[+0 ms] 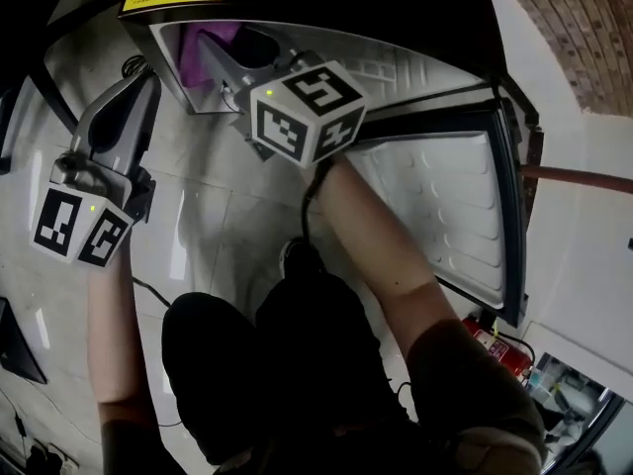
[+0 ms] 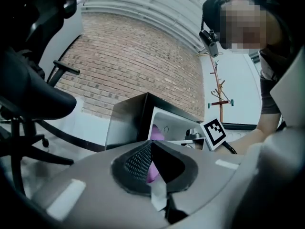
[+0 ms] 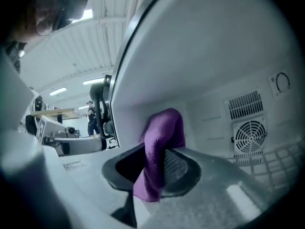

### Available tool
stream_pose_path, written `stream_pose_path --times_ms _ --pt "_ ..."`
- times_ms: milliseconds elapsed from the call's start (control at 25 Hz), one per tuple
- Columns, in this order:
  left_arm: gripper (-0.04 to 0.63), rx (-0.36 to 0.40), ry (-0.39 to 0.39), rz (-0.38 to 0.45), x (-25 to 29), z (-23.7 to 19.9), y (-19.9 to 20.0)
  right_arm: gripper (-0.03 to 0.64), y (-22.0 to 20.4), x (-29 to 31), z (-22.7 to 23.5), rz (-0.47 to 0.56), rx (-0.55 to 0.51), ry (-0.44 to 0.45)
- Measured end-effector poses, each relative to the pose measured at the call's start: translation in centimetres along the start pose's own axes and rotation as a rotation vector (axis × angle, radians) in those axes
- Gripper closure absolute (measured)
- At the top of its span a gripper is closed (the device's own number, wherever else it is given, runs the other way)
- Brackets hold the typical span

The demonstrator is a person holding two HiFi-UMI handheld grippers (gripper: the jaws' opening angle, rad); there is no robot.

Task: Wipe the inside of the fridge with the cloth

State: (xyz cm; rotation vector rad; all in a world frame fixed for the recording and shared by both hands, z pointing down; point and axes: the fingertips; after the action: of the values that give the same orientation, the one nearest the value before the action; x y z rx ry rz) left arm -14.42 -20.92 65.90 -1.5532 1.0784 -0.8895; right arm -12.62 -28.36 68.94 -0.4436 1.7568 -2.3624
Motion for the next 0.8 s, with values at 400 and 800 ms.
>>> stream_pose_path --times_ms 400,800 --pt "0.578 0.041 0.017 0.025 -0.5 -1.1 -1.4 0.543 -0.8 3.7 4.0 -0.031 -0.164 -0.106" --pt "0.578 0.032 0.010 -0.029 -0.2 -0.8 -2.5 0.541 -4.6 5.2 8.0 -0.371 -0.252 -0.274"
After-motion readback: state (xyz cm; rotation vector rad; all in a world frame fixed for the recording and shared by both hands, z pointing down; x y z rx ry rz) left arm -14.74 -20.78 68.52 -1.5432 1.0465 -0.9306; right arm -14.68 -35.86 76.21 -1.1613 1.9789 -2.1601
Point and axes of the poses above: the fingertips, and each gripper's own axes: x forward along the fingers, z to its right, y out of its top
